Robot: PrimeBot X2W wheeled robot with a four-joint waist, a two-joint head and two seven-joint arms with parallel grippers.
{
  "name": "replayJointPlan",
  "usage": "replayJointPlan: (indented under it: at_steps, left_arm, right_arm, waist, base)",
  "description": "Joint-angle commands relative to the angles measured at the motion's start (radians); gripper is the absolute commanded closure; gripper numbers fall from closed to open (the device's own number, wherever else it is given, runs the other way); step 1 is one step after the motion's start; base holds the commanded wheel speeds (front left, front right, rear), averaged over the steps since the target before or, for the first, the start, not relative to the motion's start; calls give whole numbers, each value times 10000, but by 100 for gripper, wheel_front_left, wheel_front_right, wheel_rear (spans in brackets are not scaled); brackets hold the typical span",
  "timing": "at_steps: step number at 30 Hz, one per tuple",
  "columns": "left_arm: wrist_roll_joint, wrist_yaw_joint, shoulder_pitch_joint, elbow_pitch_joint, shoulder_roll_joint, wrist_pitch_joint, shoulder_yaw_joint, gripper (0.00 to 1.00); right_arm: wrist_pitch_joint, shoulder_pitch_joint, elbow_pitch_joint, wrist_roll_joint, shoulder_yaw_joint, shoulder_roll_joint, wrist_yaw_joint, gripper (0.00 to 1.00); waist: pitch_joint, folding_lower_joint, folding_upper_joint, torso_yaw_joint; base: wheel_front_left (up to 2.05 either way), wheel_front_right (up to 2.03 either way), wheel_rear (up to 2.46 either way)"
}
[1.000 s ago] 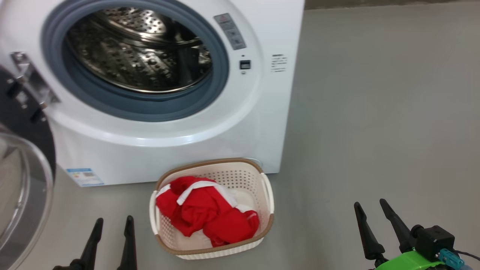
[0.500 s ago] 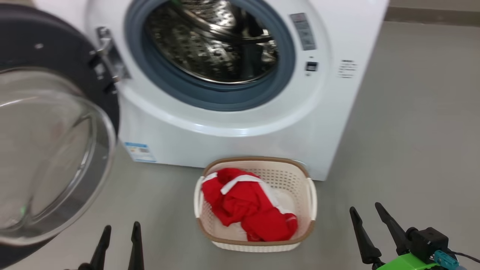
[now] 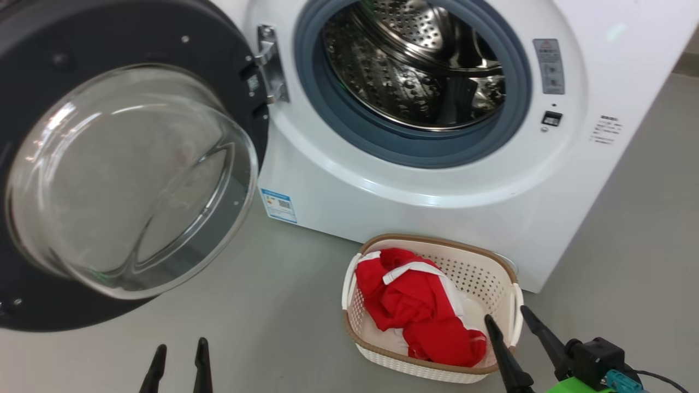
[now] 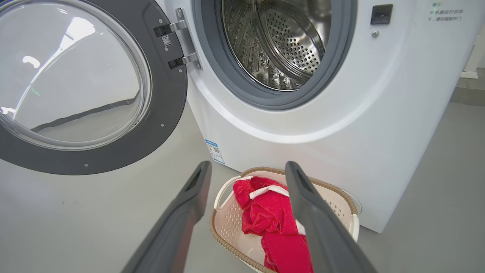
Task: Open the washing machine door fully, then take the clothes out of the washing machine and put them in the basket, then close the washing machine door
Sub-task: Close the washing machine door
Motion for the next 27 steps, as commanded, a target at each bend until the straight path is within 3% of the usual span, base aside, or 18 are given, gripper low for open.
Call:
replayJointPlan:
  at_steps: [1, 16, 17, 18, 19, 27]
  left_arm:
    - [-124, 122, -67, -234, 49, -49, 352, 0]
    - [-426, 92, -154, -271, 49, -49, 438, 0]
    - [-511, 63, -189, -321, 49, -49, 467, 52]
    - [-573, 30, -234, -397, 49, -49, 516, 82]
    - [-627, -10, -291, -502, 49, -49, 595, 100]
    - [-709, -654, -1560, -2213, 49, -49, 2223, 100]
  right_arm:
    - [-65, -452, -158, 66, 304, -111, 63, 0]
    - [-65, -678, -83, 165, 448, -90, 63, 0]
    - [-65, -666, -83, 168, 440, -91, 63, 0]
    - [-65, -652, -84, 169, 426, -88, 63, 0]
    - [-65, -638, -86, 169, 405, -80, 63, 0]
    - [-65, -538, -125, 132, 269, 12, 63, 0]
  waist:
    - [-23, 0, -1, 244]
    - [10, 0, -1, 265]
    - [10, 0, -1, 264]
    - [13, 0, -1, 263]
    - [16, 0, -1, 261]
    - [51, 0, -1, 251]
  base:
    - [0, 0, 0]
    - [0, 0, 0]
    - [0, 0, 0]
    - [0, 0, 0]
    - [0, 0, 0]
    - [0, 0, 0]
